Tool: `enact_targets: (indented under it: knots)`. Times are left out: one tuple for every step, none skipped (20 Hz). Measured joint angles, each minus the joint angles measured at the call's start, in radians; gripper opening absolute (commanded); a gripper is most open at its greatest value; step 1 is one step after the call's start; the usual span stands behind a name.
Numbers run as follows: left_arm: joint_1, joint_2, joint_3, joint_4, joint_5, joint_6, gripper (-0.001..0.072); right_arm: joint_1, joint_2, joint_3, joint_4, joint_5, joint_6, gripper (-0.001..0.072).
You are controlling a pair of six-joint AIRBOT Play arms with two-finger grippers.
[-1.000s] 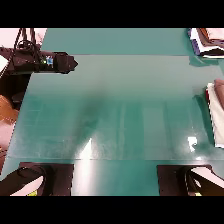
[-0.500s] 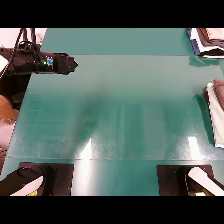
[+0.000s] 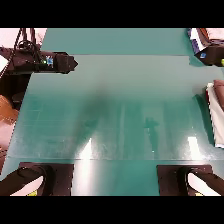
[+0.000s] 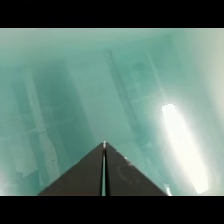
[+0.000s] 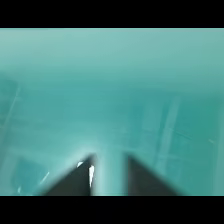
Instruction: Fold the shirts.
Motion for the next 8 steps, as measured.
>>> enact_targets:
  knots:
    - [0.000, 0.000, 0.000, 0.000, 0.001, 0.000, 0.0030, 0.038, 0.000, 0.001, -0.011, -0.006, 0.000, 0.0021]
    - [0.000, 0.000, 0.000, 0.000, 0.002, 0.000, 0.0030, 0.065, 0.000, 0.001, -0.021, -0.012, 0.000, 0.0021]
    - [0.000, 0.000, 0.000, 0.000, 0.002, 0.000, 0.0030, 0.087, 0.000, 0.002, -0.028, -0.013, 0.000, 0.0021]
    - [0.000, 0.000, 0.000, 0.000, 0.002, 0.000, 0.0030, 0.101, 0.000, 0.002, -0.032, -0.017, 0.000, 0.0021]
    - [0.000, 0.000, 0.000, 0.000, 0.002, 0.000, 0.0030, 0.113, 0.000, 0.002, -0.038, -0.021, 0.000, 0.0021]
    - [0.000, 0.000, 0.000, 0.000, 0.002, 0.000, 0.0030, 0.121, 0.000, 0.002, -0.040, -0.021, 0.000, 0.0021]
    - [0.000, 0.000, 0.000, 0.000, 0.002, 0.000, 0.0030, 0.127, 0.000, 0.002, -0.041, -0.022, 0.000, 0.0021]
    - [0.000, 0.000, 0.000, 0.000, 0.003, 0.000, 0.0030, 0.131, 0.000, 0.002, -0.045, -0.023, 0.000, 0.0021]
